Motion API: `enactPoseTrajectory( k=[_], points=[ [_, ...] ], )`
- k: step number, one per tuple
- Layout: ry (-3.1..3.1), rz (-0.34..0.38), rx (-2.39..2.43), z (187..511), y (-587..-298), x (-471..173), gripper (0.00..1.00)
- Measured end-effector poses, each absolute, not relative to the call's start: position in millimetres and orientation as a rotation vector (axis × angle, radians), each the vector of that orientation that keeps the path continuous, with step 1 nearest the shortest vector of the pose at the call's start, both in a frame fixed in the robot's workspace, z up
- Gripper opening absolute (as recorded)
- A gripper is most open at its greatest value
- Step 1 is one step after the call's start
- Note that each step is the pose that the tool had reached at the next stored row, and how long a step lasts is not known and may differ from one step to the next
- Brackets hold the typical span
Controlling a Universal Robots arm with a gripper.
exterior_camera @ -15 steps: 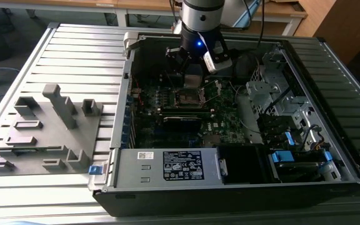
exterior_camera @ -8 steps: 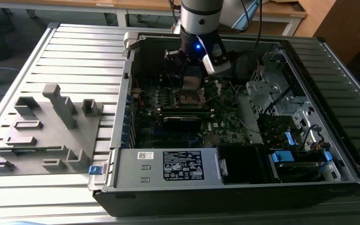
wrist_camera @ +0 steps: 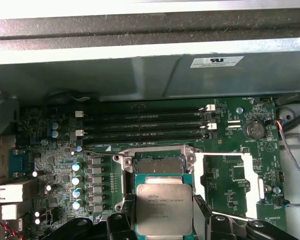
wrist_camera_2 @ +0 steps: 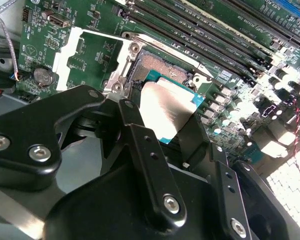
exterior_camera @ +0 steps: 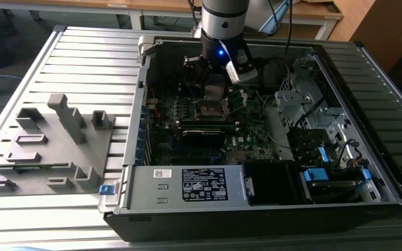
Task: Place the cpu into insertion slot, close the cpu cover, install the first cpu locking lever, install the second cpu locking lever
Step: 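Place the cpu into insertion slot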
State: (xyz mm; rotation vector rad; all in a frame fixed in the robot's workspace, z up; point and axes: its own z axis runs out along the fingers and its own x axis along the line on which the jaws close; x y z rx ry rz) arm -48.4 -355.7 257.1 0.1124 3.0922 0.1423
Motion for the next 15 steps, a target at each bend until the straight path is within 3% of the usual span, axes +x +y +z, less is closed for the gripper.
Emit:
enactPoseTrajectory(
  k=[15],
  points=[
    [3.07,0.137,0.33,255.7,-355.7,-48.4,0.54]
  ],
)
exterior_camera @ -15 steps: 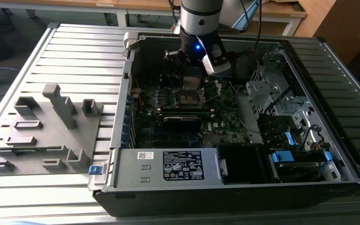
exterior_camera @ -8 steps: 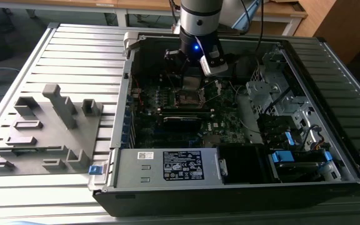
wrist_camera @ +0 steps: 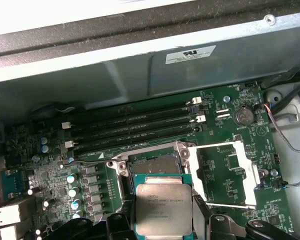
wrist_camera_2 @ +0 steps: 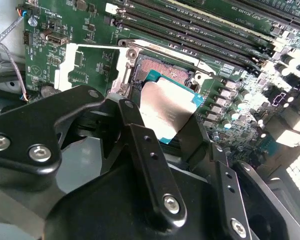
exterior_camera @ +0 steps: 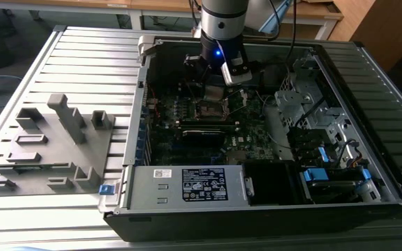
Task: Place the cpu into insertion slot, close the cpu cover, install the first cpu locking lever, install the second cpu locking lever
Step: 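Place the cpu into insertion slot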
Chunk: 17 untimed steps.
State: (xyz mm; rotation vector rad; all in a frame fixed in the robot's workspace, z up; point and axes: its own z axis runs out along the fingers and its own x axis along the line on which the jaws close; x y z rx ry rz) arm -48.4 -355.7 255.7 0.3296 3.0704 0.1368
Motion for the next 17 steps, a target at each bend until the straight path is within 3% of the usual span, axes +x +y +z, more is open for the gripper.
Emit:
enactPoseTrajectory(
  k=[17],
  points=[
    [3.046,0.133,0.482,254.5,-355.7,-48.4,0.54]
  ],
)
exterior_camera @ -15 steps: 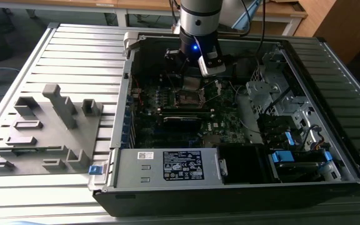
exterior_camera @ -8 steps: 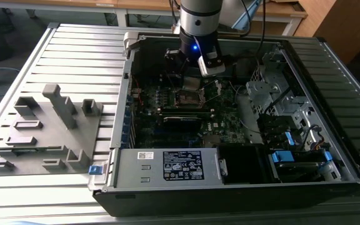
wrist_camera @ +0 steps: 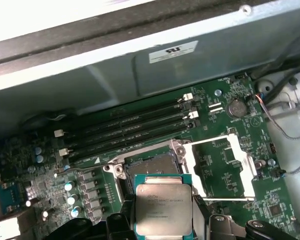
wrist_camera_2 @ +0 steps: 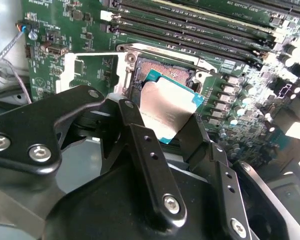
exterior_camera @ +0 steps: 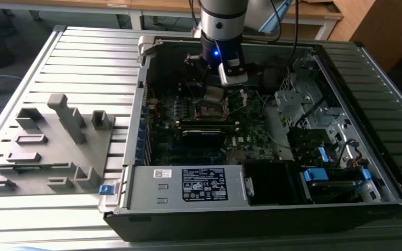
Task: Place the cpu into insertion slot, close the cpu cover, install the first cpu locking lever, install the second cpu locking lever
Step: 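Place the cpu into insertion slot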
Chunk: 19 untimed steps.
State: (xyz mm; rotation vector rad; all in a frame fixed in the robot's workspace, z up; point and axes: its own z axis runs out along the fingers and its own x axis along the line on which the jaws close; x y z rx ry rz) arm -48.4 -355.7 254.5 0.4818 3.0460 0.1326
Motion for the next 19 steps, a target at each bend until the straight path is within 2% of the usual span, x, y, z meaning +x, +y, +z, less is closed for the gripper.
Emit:
enactPoseTrajectory(
  k=[19],
  points=[
    [3.013,0.128,0.636,253.5,-355.7,-48.4,0.54]
  ],
)
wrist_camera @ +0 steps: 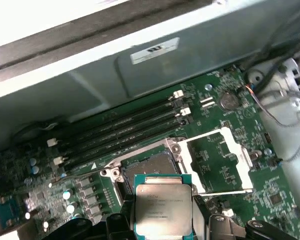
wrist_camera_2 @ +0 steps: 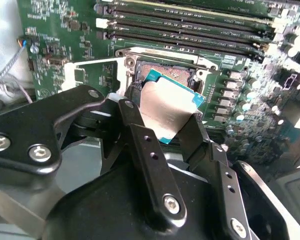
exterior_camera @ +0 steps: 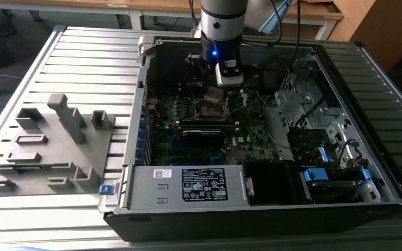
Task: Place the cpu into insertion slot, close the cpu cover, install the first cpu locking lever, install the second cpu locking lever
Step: 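Place the cpu into insertion slot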
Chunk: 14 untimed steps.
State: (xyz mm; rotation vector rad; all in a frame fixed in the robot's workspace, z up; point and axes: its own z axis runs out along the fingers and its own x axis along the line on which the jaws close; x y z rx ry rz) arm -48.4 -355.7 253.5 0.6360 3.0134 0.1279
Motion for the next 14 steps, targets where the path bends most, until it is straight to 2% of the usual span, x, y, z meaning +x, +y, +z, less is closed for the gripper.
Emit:
enactPoseTrajectory(
  k=[14],
  points=[
    [2.979,0.124,0.766,252.8,-355.8,-48.4,0.54]
  ],
)
